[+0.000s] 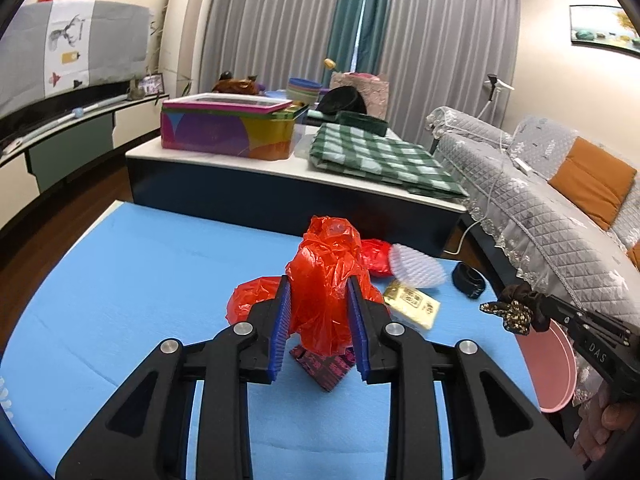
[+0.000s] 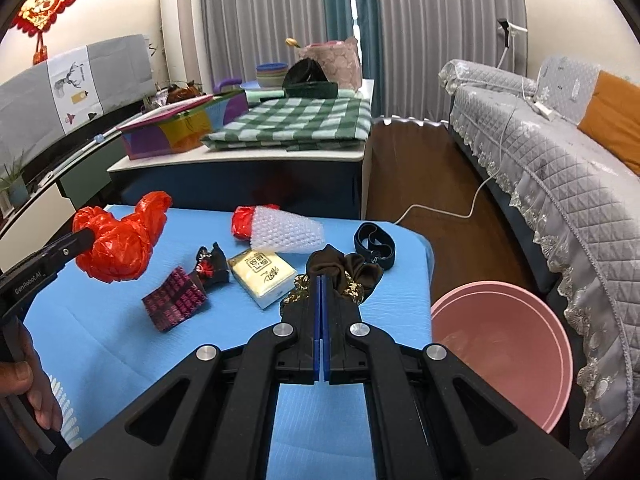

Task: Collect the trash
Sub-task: 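Carry the red bag and black scrunchie in both tools over the pink bin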

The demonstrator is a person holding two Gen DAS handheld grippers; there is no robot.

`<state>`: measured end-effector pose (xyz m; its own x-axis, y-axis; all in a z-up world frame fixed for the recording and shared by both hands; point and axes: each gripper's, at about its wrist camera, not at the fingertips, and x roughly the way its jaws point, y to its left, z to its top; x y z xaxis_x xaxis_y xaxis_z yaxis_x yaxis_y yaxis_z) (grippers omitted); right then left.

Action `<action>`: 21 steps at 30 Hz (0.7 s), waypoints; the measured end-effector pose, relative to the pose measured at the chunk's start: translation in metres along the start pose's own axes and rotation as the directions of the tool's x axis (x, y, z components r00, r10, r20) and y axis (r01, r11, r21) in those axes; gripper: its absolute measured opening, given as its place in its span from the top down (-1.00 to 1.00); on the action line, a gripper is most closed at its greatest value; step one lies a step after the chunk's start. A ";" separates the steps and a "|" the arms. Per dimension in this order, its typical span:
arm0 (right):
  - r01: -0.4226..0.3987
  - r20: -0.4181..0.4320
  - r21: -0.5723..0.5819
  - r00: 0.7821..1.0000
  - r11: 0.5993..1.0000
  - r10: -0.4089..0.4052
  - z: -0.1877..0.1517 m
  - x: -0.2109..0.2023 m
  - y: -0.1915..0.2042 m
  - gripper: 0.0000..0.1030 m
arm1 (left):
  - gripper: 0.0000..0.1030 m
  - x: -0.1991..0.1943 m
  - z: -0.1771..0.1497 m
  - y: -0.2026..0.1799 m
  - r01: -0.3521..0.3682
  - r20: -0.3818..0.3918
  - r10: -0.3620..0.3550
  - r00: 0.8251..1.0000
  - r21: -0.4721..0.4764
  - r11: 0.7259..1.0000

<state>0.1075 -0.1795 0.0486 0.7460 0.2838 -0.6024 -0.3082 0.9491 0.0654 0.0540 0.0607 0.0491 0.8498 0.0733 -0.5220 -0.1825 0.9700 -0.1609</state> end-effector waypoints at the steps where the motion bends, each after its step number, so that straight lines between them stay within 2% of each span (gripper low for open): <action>1: 0.002 0.008 -0.003 1.000 1.000 -0.002 0.000 -0.005 0.001 0.99 | 0.48 -0.003 0.000 -0.001 0.005 0.004 -0.005 1.000 0.003 1.000; 11: 0.031 0.065 -0.008 0.997 1.000 -0.030 -0.006 -0.044 -0.003 0.99 | 0.48 -0.016 -0.005 -0.021 0.059 0.015 -0.060 0.998 0.038 0.998; 21: 0.071 0.077 0.022 0.994 0.997 -0.073 -0.010 -0.052 -0.029 0.99 | 0.48 -0.014 -0.013 -0.048 0.098 0.004 -0.099 0.995 0.082 0.992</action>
<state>0.0714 -0.2237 0.0699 0.8099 0.2236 -0.5423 -0.2411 0.9697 0.0397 0.0447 0.0098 0.0536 0.8655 -0.0222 -0.5004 -0.0568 0.9882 -0.1420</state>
